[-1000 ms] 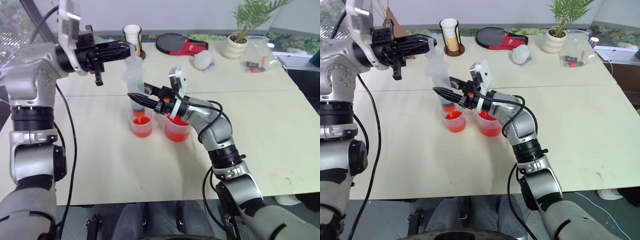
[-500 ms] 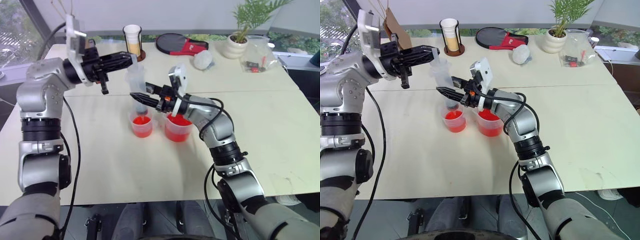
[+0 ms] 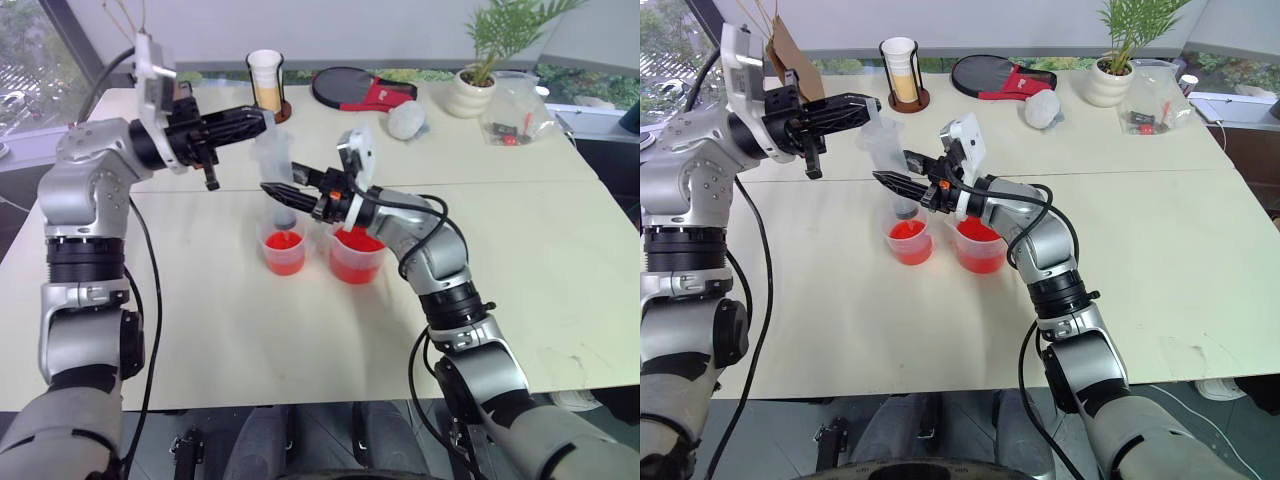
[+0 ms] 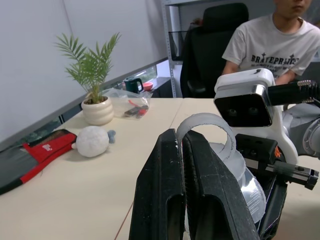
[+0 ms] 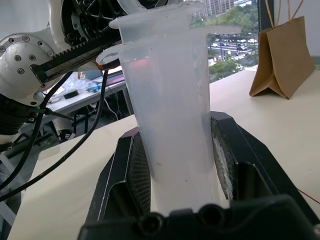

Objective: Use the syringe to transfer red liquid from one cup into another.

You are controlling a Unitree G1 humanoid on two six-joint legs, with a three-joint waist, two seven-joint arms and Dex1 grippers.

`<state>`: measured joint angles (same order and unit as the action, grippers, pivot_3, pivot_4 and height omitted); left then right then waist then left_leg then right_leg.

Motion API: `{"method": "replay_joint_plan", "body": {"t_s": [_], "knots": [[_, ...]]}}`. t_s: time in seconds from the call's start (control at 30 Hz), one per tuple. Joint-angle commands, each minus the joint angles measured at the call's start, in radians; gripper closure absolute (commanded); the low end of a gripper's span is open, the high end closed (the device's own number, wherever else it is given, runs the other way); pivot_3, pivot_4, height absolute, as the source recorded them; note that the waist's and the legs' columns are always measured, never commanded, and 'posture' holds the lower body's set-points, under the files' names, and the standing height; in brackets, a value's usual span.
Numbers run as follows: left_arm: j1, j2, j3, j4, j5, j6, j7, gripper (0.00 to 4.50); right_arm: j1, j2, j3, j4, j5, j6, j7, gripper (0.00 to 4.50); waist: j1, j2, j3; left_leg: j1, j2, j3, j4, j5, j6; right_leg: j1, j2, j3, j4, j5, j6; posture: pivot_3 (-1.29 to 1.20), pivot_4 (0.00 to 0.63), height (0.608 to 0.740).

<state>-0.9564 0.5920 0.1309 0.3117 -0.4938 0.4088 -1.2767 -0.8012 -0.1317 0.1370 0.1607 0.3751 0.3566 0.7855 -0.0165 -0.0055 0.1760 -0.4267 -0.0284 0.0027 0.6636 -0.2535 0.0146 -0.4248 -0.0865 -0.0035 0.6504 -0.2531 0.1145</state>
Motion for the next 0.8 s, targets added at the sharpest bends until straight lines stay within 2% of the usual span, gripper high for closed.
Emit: {"method": "replay_joint_plan", "body": {"t_s": [0.03,0.2,0.37,0.53,0.7,0.8], "knots": [[0.012,-0.009,-0.065,0.018,0.017,0.040,-0.024,2.70,-0.070,0.027,-0.044,-0.127,0.046,-0.045,-0.009,3.09,0.000,0.000,0.000,0.000,0.000,0.000,0.000,0.000,0.000,0.000,0.000,0.000,0.000,0.000,0.000,0.00,0.150,0.740],[-0.013,0.021,-0.025,0.086,0.033,0.012,0.000,0.23,-0.066,0.016,-0.033,-0.125,0.026,-0.049,0.004,3.09,-0.002,-0.001,0.000,0.000,0.000,0.000,0.000,0.000,0.000,0.000,0.000,0.000,0.000,0.000,0.000,0.00,0.150,0.740],[-0.009,0.119,0.102,0.100,-0.072,0.103,0.014,0.23,-0.080,0.018,-0.078,-0.154,0.080,0.013,-0.016,3.09,-0.008,-0.001,-0.001,0.000,0.001,0.000,-0.001,0.000,0.000,-0.001,0.001,0.000,0.000,0.000,0.000,0.00,0.150,0.740],[0.081,0.195,0.212,0.024,-0.154,0.194,0.053,0.23,-0.088,0.019,-0.146,-0.225,0.211,0.165,-0.072,3.09,-0.020,-0.002,-0.001,0.000,0.002,-0.002,-0.002,0.000,0.000,-0.001,0.002,0.000,0.000,0.000,0.000,0.00,0.150,0.740],[0.194,0.189,0.209,-0.150,-0.209,0.262,0.086,0.23,-0.135,-0.005,-0.241,-0.205,0.320,0.299,-0.159,3.09,-0.003,-0.002,-0.001,0.000,0.000,-0.002,-0.002,0.000,0.000,0.000,-0.001,0.000,0.000,0.000,0.000,0.00,0.150,0.740],[0.238,0.174,0.176,-0.245,-0.224,0.288,0.099,0.23,-0.210,-0.052,-0.349,-0.175,0.421,0.433,-0.261,3.09,0.007,-0.002,-0.001,0.000,0.000,-0.003,-0.002,0.000,-0.001,0.000,-0.002,0.000,-0.001,0.000,0.000,0.00,0.150,0.740]]}}
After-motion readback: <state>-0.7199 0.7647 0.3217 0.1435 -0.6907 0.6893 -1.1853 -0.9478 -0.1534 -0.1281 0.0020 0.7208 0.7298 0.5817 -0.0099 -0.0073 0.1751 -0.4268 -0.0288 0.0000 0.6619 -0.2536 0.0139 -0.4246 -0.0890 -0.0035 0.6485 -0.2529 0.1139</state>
